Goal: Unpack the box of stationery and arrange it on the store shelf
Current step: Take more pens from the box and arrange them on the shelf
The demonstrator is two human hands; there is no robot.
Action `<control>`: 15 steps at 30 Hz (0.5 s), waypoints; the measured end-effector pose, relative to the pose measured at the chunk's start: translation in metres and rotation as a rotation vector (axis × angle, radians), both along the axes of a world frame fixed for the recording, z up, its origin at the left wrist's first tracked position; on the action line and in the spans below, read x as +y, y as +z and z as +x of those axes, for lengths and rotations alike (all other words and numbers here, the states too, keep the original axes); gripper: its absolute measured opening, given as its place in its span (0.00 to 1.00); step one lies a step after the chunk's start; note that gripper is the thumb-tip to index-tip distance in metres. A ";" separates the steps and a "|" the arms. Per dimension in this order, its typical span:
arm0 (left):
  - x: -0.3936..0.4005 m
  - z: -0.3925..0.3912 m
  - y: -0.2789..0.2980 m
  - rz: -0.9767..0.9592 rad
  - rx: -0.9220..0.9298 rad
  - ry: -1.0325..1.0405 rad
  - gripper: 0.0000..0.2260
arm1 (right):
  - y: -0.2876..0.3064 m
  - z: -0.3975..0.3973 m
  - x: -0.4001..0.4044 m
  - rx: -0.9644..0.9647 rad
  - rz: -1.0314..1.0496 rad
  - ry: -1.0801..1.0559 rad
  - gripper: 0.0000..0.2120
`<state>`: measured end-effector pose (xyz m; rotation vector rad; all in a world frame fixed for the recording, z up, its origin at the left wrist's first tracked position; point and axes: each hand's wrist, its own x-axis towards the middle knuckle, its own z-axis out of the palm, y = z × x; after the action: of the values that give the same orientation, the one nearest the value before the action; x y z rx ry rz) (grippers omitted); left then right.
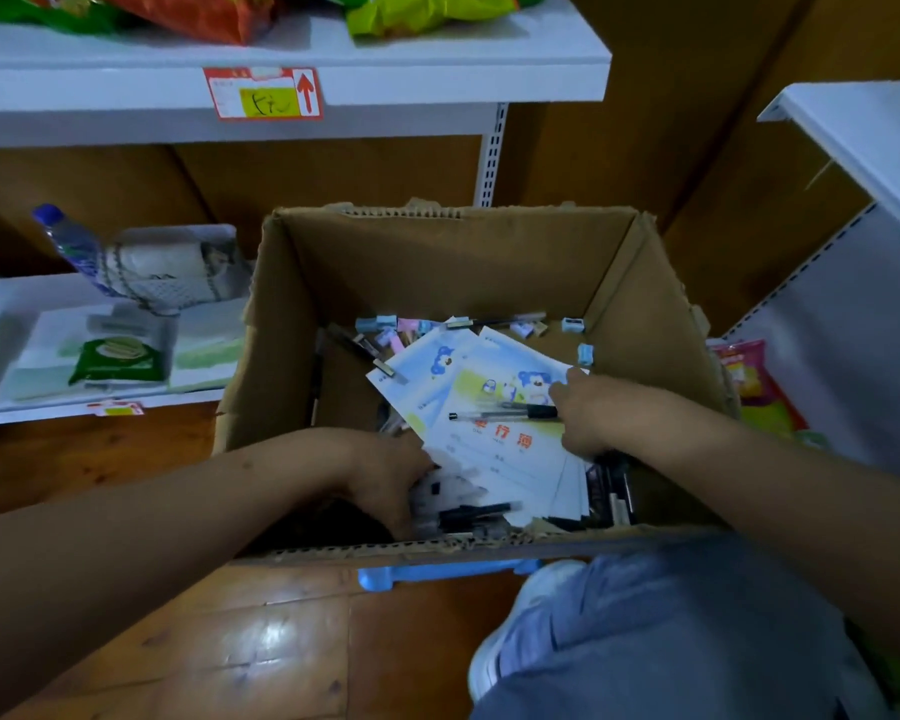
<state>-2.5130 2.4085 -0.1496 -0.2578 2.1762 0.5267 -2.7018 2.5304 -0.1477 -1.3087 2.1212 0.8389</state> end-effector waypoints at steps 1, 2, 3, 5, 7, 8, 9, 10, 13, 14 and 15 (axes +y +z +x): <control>-0.001 0.000 -0.001 0.010 -0.035 -0.025 0.15 | 0.001 0.000 0.002 -0.009 0.027 0.023 0.36; -0.001 0.000 -0.001 0.020 -0.075 -0.040 0.14 | 0.002 0.000 0.004 0.007 0.060 0.082 0.41; -0.002 -0.001 -0.001 0.029 -0.110 -0.045 0.13 | 0.003 -0.001 0.005 0.035 0.108 0.148 0.43; -0.001 -0.001 -0.001 0.031 -0.140 -0.045 0.13 | 0.006 -0.004 0.004 0.084 0.186 0.260 0.39; -0.002 -0.002 0.000 0.046 -0.156 -0.037 0.13 | 0.008 -0.012 0.003 0.085 0.230 0.322 0.28; -0.004 -0.002 0.000 0.056 -0.159 -0.029 0.13 | 0.009 -0.017 0.004 0.068 0.242 0.324 0.25; -0.006 -0.002 0.001 0.061 -0.161 -0.025 0.13 | 0.011 -0.020 0.004 0.038 0.251 0.310 0.23; -0.008 -0.002 0.001 0.067 -0.160 -0.022 0.13 | 0.014 -0.021 0.004 -0.002 0.259 0.279 0.21; -0.013 -0.002 0.000 0.082 -0.152 -0.020 0.11 | 0.029 -0.007 0.003 0.053 0.380 0.398 0.18; -0.013 -0.002 0.000 0.081 -0.150 -0.029 0.11 | 0.033 0.001 0.001 0.125 0.421 0.486 0.17; -0.013 -0.002 0.000 0.077 -0.157 -0.045 0.10 | 0.034 0.010 0.001 0.211 0.444 0.600 0.15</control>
<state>-2.5147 2.3958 -0.1500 -0.2007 2.0009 0.5455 -2.6921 2.5313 -0.1139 -1.6709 1.5386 1.6445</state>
